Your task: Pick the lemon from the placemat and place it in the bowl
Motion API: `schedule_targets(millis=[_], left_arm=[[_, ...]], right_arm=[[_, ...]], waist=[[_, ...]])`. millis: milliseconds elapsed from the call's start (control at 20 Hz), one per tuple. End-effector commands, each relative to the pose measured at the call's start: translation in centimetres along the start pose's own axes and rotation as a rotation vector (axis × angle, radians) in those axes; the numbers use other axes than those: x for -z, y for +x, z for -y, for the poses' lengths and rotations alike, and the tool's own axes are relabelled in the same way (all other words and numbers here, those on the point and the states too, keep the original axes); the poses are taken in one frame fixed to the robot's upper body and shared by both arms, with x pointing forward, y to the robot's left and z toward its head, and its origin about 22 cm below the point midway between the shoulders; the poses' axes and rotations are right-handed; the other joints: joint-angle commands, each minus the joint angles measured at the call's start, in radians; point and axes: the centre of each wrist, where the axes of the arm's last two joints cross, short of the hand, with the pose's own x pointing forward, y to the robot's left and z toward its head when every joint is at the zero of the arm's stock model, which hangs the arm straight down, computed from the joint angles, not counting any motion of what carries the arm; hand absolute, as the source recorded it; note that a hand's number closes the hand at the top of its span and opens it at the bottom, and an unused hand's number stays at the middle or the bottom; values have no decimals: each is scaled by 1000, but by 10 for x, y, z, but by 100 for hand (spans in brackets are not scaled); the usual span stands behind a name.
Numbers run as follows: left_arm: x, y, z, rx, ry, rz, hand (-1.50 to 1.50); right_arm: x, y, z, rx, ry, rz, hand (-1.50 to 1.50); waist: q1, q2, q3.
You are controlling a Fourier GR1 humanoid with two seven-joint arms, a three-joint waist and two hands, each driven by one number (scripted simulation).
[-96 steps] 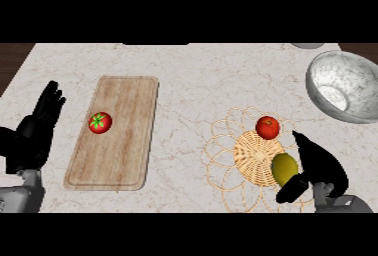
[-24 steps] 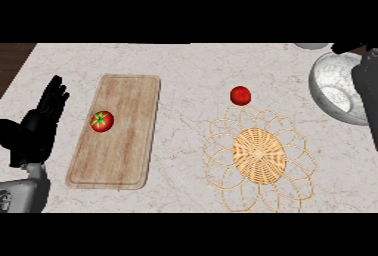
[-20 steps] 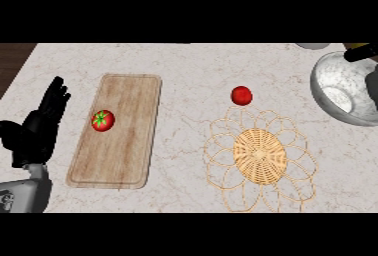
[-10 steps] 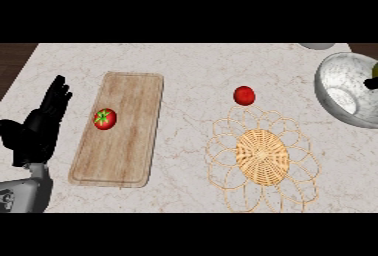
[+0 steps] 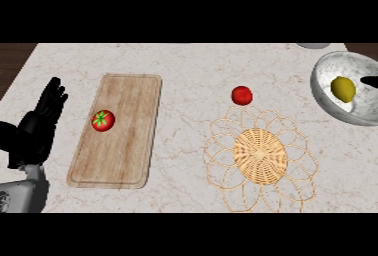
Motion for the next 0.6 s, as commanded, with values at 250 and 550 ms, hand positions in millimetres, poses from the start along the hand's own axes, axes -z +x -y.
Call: schedule_targets(millis=[250, 550], left_arm=[[-1, 0, -14, 15, 35, -25, 0], [-1, 5, -21, 16, 36, -38, 0]], right_arm=[[8, -41, 31, 548, -184, 77, -150], [13, -108, 86, 577, -127, 59, -150]], waist=[[-38, -12, -1], [-43, -16, -5]])
